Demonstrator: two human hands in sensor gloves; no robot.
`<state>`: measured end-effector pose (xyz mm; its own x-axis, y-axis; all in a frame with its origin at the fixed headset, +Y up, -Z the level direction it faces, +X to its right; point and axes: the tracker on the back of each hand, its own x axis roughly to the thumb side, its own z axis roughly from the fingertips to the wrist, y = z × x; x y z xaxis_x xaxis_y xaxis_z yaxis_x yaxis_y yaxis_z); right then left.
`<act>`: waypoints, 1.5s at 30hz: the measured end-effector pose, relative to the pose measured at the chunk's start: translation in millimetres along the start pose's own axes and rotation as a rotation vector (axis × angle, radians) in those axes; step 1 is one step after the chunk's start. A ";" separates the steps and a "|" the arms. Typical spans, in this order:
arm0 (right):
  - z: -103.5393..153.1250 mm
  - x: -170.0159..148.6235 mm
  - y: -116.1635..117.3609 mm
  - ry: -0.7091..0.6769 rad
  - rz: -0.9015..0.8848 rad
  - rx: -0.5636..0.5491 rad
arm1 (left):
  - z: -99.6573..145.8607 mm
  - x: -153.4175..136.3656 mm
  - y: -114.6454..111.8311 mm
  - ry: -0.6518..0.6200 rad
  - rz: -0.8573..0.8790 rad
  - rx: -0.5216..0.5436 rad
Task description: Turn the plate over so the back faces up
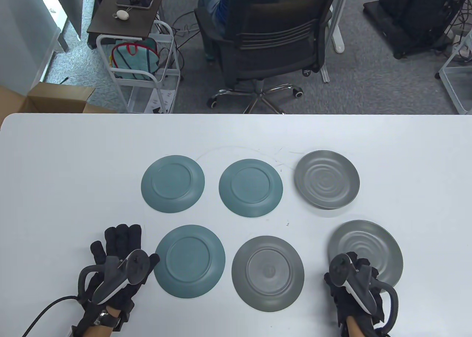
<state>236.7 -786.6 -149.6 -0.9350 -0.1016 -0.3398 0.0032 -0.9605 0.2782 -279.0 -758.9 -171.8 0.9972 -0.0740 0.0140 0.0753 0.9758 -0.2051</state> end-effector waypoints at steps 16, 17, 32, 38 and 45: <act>-2.1 15.1 -0.3 -0.058 0.107 -0.064 | -0.7 2.4 -0.4 -0.006 -0.010 -0.004; -1.8 16.9 -0.1 -0.062 0.118 -0.070 | -0.7 2.5 -0.5 -0.006 -0.010 -0.004; -0.1 33.6 -8.6 -0.075 0.186 -0.118 | -0.4 1.8 0.5 -0.012 0.004 0.006; 3.5 31.8 -20.2 -0.078 0.144 -0.184 | -0.1 1.0 0.4 -0.014 0.009 0.010; 11.0 18.0 -46.5 -0.087 -0.028 -0.272 | 0.0 0.5 -0.1 -0.016 0.011 0.011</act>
<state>215.8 -740.9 -158.8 -0.9629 -0.0624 -0.2624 0.0606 -0.9981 0.0147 -278.5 -759.0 -171.7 0.9978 -0.0601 0.0279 0.0644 0.9787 -0.1949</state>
